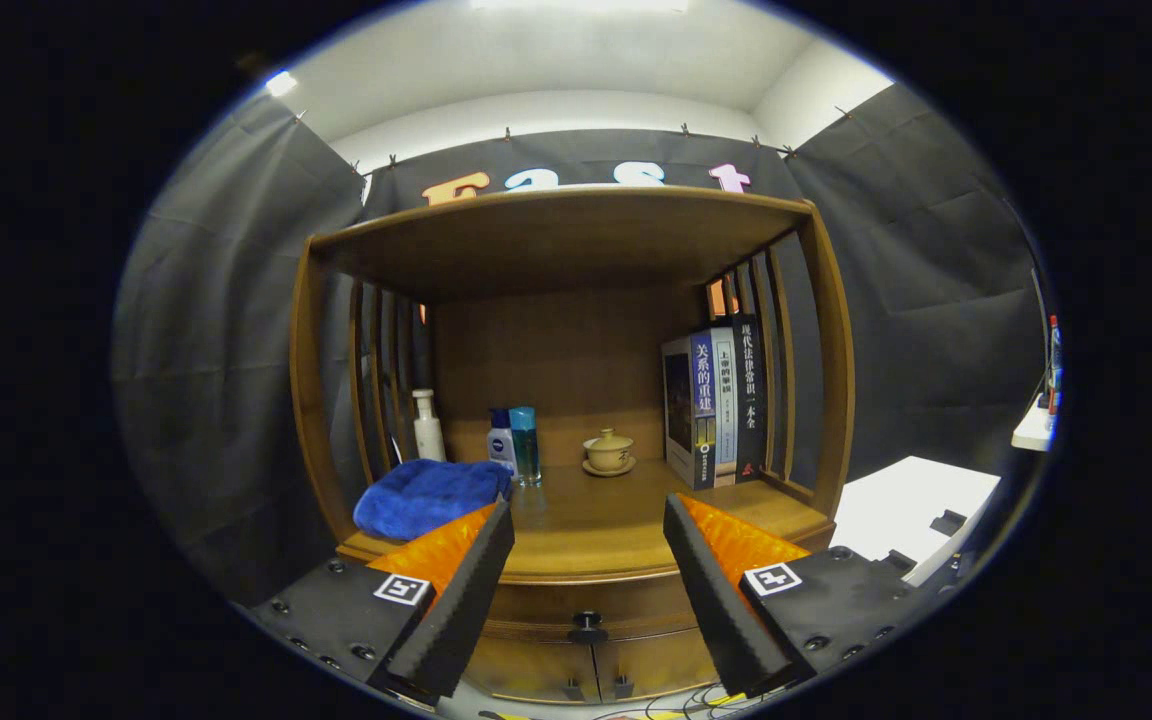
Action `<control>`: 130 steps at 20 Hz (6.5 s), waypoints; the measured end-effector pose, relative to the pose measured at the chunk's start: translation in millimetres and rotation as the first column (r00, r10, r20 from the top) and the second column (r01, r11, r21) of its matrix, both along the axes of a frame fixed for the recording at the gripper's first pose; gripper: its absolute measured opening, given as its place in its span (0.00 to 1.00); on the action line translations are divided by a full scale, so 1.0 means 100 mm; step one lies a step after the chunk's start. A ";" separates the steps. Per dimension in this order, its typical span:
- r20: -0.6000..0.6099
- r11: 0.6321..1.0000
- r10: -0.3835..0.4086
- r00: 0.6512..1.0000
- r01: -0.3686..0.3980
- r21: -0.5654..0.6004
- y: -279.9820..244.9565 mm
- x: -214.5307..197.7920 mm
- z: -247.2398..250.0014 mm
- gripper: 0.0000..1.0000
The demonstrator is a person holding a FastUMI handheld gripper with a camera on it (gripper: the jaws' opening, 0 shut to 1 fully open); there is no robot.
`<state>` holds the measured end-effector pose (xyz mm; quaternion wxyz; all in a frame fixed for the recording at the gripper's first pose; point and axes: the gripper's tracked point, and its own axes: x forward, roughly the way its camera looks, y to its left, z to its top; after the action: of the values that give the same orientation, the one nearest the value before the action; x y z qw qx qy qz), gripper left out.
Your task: Pull open the drawer, take out the items inside it, and place them on the countertop above the cabinet.
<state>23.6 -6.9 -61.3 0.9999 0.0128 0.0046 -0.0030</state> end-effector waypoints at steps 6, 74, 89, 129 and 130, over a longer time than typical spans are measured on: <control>-0.007 0.999 -0.026 1.000 0.025 -0.048 -0.08 0.25 -0.62 0.98; -0.369 0.998 -0.065 0.927 0.069 -0.003 -0.08 -1.24 -2.15 0.37; -0.412 0.999 -0.048 0.910 0.036 -0.037 -0.03 -1.61 -2.21 0.38; -0.844 0.986 -0.028 0.536 -0.122 -0.111 -0.07 -0.24 -1.97 0.98; -0.859 0.984 -0.044 0.510 -0.126 -0.125 -0.11 -0.28 -2.02 0.98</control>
<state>-4.0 -17.5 -263.5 0.8633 -0.0766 0.4986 0.0145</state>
